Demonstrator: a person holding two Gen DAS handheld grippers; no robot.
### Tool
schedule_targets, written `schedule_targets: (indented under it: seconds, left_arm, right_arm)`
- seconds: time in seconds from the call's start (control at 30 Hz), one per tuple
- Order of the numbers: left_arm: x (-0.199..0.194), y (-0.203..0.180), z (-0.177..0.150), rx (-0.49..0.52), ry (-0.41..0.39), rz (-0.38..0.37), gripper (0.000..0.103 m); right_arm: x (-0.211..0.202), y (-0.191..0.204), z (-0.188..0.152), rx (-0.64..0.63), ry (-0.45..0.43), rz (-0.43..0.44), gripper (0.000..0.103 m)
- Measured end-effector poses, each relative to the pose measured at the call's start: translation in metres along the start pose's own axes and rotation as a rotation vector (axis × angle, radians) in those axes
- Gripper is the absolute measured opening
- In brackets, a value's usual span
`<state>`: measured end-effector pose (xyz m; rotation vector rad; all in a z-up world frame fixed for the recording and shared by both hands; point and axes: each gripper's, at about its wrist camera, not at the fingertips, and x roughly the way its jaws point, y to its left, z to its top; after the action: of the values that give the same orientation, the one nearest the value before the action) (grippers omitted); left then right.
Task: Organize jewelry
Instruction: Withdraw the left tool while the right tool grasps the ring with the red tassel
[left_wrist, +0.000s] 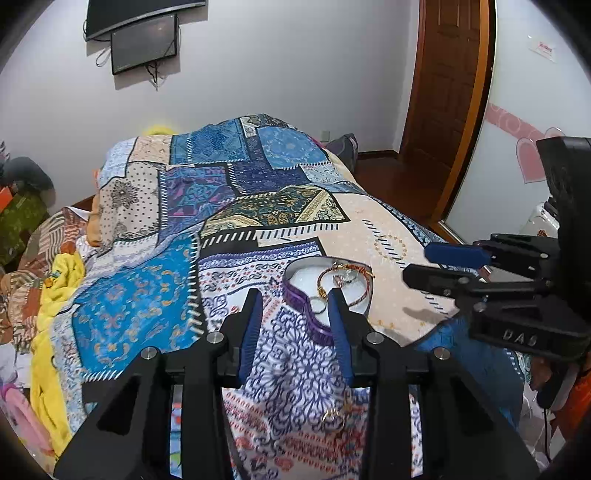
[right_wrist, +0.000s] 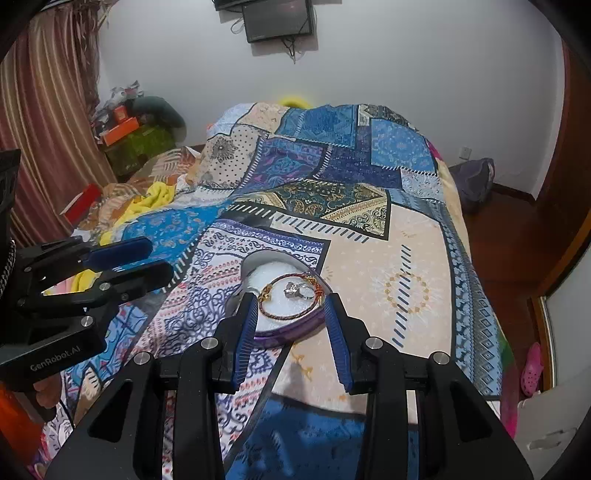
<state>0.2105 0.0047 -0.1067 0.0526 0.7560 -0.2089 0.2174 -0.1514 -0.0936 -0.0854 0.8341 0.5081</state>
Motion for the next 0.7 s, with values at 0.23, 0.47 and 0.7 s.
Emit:
schedule_targets:
  seconds: [0.23,0.47,0.7]
  left_arm:
    - [-0.024,0.007,-0.019,-0.016,0.005,0.023,0.041]
    - [-0.028,0.011,-0.047,-0.016,0.069,0.045,0.042]
    - [-0.028,0.024,-0.07,-0.071,0.093,0.049,0.042]
  right_arm:
    - [-0.017,0.014,-0.011,-0.01,-0.009,0.004,0.034]
    - [-0.015,0.03,-0.033,-0.037,0.032,0.023,0.034]
    - [0.007,0.043,-0.053,-0.052,0.132,0.06,0.034]
